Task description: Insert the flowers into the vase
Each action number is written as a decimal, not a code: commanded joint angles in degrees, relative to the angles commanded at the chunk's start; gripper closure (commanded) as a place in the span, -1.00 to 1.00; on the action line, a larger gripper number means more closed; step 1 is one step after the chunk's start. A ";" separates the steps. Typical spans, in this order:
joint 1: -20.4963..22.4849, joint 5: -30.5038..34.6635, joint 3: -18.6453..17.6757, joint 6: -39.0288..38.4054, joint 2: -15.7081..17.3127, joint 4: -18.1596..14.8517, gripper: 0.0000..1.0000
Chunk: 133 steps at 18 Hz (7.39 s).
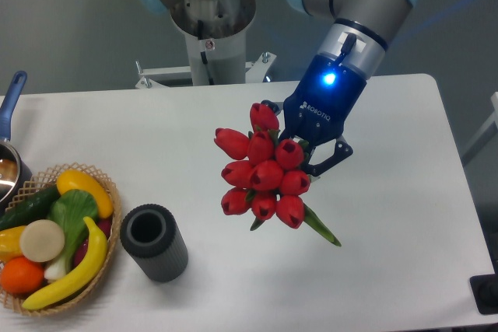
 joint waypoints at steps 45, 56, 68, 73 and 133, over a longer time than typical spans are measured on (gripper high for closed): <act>-13.01 -29.72 -5.35 3.95 -11.60 4.31 0.37; -12.92 -28.58 -7.91 8.79 -15.12 4.31 0.36; -12.92 -26.03 -10.02 11.95 -16.61 4.40 0.31; -12.92 -25.15 -12.04 15.47 -16.61 4.40 0.26; 5.80 48.59 -10.28 41.57 15.99 -15.38 -1.00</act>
